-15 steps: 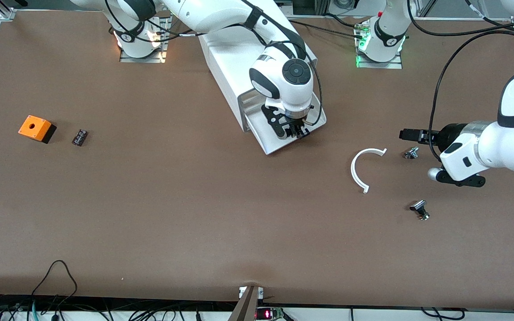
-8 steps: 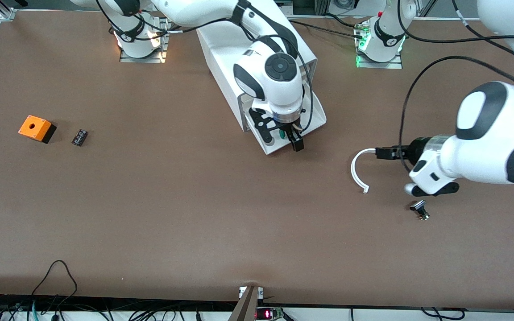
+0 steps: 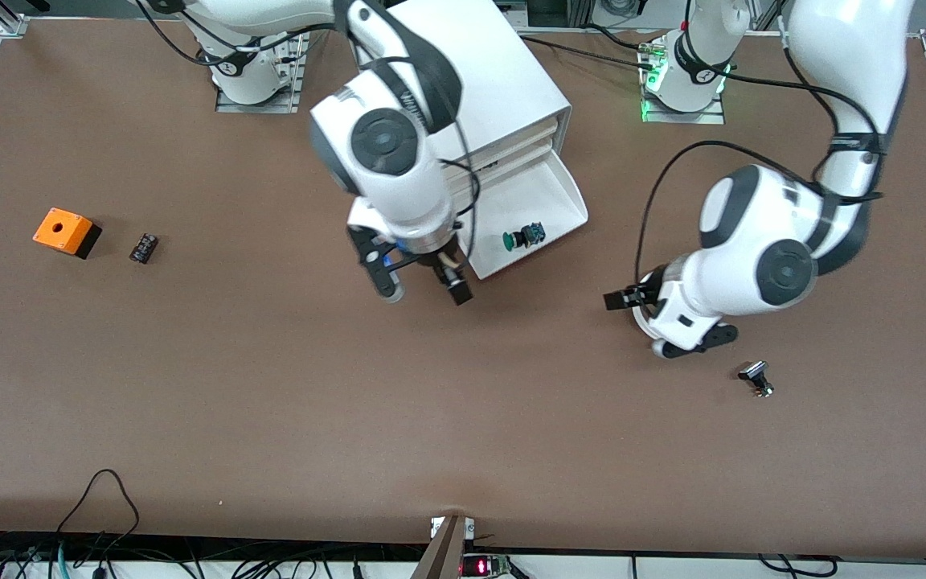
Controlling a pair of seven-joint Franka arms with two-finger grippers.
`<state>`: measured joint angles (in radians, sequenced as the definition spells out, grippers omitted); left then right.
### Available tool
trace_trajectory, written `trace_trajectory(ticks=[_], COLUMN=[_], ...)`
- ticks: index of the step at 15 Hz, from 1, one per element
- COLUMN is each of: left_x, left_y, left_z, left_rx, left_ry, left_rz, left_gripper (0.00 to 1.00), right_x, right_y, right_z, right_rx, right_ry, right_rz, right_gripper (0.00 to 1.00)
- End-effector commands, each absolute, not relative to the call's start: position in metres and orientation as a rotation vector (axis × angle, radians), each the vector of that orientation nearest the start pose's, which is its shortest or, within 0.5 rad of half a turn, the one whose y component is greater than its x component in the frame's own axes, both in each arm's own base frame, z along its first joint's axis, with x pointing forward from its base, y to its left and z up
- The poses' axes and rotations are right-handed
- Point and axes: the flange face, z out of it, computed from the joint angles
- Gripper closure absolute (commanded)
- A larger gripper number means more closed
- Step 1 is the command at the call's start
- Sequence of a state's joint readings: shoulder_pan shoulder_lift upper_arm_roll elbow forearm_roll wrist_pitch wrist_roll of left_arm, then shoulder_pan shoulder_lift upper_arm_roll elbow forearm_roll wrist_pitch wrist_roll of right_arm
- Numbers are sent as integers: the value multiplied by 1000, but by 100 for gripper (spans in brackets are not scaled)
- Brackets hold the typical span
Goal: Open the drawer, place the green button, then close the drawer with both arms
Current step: 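Raise the right gripper away while the left gripper moves to the drawer front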
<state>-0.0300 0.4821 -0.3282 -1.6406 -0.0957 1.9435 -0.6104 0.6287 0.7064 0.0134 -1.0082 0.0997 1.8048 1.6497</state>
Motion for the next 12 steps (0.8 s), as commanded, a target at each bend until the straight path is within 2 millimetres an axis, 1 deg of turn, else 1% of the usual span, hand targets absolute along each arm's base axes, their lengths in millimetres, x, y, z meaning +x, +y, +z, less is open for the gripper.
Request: trace_trajectory(ticks=[1,2,3,5,6,7,8,9,12], left_x=[581,572,560,541,529,519,514,509,496], left_y=[-250,-262,-274,-286,-293,-300,-304,-309,-318], left_z=[320,308,295,268,256,248,245,244,242], left_rx=[-3148,-3150,-3160,-3194,-3212,-3228,-3231,-3228,-3224], left_ry=[-649,-676,-689,-739,-747,-752,-771,-775,-734], left_rz=[321,296,264,168,127,92,81,88,105], left_gripper=[8,8,8,8,7,7,6,6,4], right_x=[627,634,638,650,652,650,654,653,655], right_y=[398,380,367,334,320,313,300,291,261], right_z=[479,484,489,493,491,495,494,496,498], right_rx=[-2673,-2702,-2735,-2785,-2843,-2910,-2969,-3008,-3069], right_ry=[1322,1251,1183,1087,1009,869,786,734,594], right_rz=[157,172,175,175,191,192,164,157,168], right_gripper=[0,0,0,0,0,0,0,0,0])
